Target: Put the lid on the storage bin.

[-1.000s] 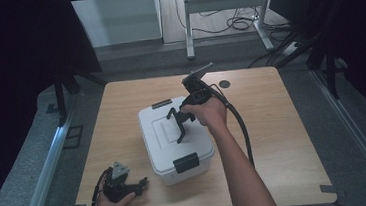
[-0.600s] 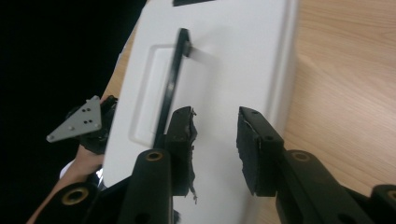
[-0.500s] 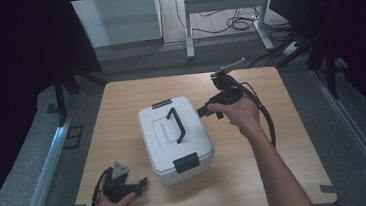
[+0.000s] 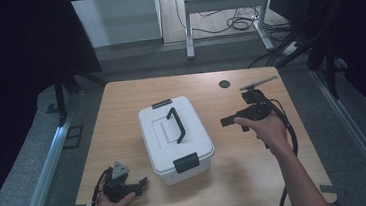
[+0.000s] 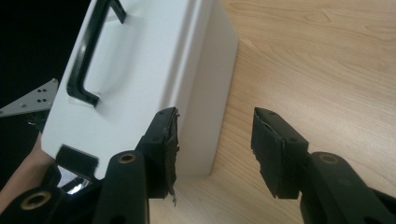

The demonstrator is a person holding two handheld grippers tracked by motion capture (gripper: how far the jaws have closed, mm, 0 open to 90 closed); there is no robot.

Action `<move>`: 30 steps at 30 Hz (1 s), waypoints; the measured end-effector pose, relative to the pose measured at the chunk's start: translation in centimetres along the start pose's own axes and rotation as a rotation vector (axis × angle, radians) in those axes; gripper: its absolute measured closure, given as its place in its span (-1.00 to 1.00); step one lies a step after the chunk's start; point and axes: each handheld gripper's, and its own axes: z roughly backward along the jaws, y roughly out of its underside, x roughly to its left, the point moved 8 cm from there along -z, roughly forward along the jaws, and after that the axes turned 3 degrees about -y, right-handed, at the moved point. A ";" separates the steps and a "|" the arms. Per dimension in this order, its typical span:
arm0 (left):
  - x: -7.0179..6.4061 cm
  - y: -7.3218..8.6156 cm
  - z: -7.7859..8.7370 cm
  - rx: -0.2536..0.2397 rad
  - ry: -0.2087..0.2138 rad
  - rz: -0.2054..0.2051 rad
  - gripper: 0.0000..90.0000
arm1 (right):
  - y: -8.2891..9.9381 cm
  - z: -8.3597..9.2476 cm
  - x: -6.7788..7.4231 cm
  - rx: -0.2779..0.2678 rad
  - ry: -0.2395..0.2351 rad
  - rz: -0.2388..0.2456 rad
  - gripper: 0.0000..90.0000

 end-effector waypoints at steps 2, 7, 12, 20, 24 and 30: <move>0.0 0.0 0.0 0.000 0.001 0.000 -0.73 | 0.7 0.2 -0.8 -0.001 0.029 0.013 0.11; 0.0 0.0 0.0 0.001 0.001 -0.002 -0.73 | 2.4 0.5 -1.9 -0.032 -0.001 -0.003 0.09; 0.0 0.0 0.0 0.001 0.002 0.002 -0.73 | 4.5 0.6 -3.5 -0.061 -0.014 -0.023 0.05; 0.0 0.0 0.0 0.002 0.002 0.001 -0.73 | 7.0 0.8 -5.3 -0.078 -0.013 -0.029 0.02; 0.0 0.0 0.0 0.002 0.001 0.000 -0.73 | 8.3 0.2 -6.4 -0.082 -0.020 -0.049 0.01; 0.0 0.0 0.0 0.003 0.002 0.000 -0.73 | 8.1 0.4 -6.3 -0.094 -0.027 -0.037 0.00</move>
